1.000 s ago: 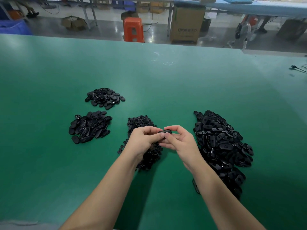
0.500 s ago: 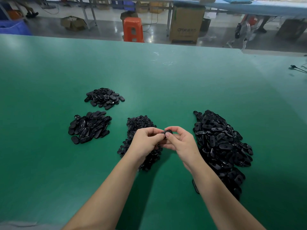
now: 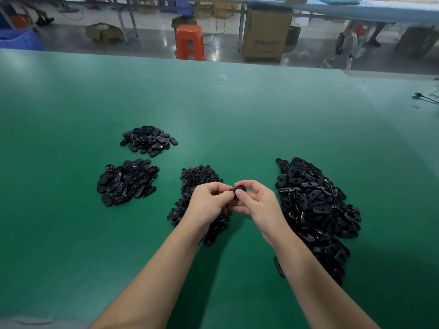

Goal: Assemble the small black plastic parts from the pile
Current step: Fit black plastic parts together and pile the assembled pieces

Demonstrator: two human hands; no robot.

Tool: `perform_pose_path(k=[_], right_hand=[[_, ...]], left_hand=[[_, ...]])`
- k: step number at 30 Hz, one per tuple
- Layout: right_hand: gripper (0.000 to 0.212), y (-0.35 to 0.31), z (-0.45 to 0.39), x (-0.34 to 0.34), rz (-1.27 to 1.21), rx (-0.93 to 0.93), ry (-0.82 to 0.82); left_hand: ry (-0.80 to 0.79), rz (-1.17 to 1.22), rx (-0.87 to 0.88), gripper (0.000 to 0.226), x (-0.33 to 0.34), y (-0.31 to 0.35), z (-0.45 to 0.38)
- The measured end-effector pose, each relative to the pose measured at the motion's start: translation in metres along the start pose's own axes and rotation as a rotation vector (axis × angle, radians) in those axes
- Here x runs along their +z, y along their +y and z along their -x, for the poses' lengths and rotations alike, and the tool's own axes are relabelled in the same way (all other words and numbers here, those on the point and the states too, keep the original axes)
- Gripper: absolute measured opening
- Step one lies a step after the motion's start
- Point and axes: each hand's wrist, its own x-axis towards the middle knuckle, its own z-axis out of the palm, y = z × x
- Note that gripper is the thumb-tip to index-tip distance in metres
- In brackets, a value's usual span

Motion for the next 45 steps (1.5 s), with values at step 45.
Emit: perform_pose_path(k=[45], right_hand=[[0.031,-0.001,-0.032,-0.086,1.718,0.197,0.091]], left_hand=[[0.858,-0.643,-0.003,0.025,-0.18,-0.025,-0.04]])
